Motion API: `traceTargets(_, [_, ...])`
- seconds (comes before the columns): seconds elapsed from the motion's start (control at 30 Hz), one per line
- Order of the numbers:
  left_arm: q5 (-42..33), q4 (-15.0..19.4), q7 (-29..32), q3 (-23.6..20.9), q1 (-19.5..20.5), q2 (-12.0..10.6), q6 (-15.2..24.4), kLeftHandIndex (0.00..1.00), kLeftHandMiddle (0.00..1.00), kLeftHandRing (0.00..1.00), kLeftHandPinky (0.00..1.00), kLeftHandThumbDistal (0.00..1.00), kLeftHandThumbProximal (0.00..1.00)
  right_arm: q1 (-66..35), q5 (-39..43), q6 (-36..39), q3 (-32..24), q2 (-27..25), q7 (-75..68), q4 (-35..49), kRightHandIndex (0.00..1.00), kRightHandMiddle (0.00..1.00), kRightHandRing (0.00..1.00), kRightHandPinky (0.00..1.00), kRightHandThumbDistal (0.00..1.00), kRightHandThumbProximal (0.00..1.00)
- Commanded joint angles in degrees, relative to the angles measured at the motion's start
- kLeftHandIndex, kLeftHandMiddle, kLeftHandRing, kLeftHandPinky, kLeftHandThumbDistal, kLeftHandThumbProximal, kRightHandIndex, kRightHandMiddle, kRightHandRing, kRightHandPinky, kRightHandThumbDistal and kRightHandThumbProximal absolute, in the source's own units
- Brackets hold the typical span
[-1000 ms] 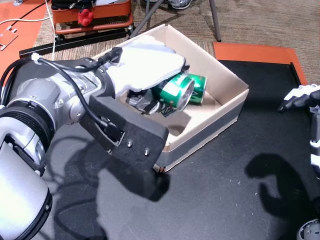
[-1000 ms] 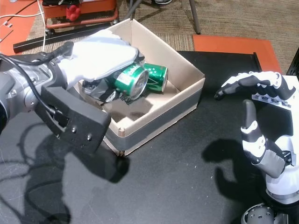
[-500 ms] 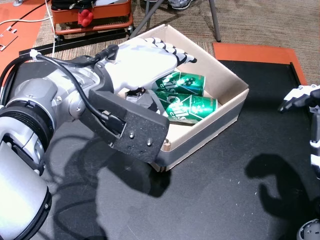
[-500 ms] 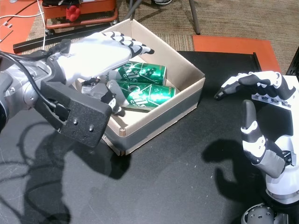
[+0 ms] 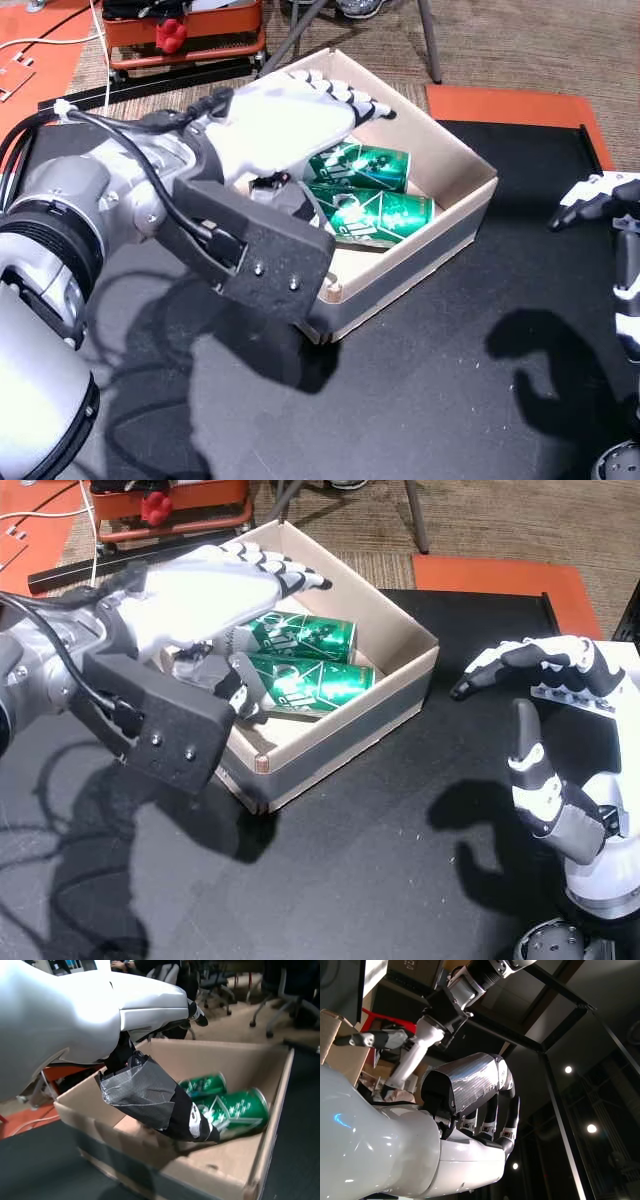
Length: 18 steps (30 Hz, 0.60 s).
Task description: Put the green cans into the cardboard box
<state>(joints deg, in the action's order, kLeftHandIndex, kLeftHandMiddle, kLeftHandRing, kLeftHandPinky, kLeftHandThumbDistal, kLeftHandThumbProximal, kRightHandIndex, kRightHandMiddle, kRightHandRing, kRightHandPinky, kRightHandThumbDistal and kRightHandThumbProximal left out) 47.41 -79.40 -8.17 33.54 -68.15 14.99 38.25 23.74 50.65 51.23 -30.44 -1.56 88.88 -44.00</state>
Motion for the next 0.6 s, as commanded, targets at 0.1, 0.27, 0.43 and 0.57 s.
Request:
traceTargets(0.1, [-9.5,2.4,0.5,-7.8,3.3,1.5,9.8,0.93,1.00,1.00,1.00,1.00,0.31,-0.8,-0.2,-1.0,0.0,-0.4,2.6,-0.7,0.41,0.47,0.55,0.62,0.49,0.01])
traceTargets(0.27, [-21.4,7.3,-2.9,-17.2,13.8,2.5,30.1,0.91,1.00,1.00,0.97,0.83,0.20,-1.2,0.2,-1.0,-0.5,-0.5,2.8,-0.7,0.41,0.47,0.54,0.63,0.46,0.04])
traceTargets(0.43, [-38.1,13.2,0.8,-20.6,26.8,0.8,46.7,0.91,0.97,1.00,0.96,0.85,0.21,-2.4,-0.3,-1.9,-0.2,-0.9,1.5,0.6,0.42,0.47,0.54,0.62,0.48,0.01])
traceTargets(0.57, [-61.6,25.5,4.3,-8.6,37.4,2.6,50.3,0.85,0.88,0.96,0.85,0.98,0.24,-3.5,-0.6,-3.0,-0.1,-1.1,0.5,1.4,0.44,0.48,0.55,0.62,0.46,0.00])
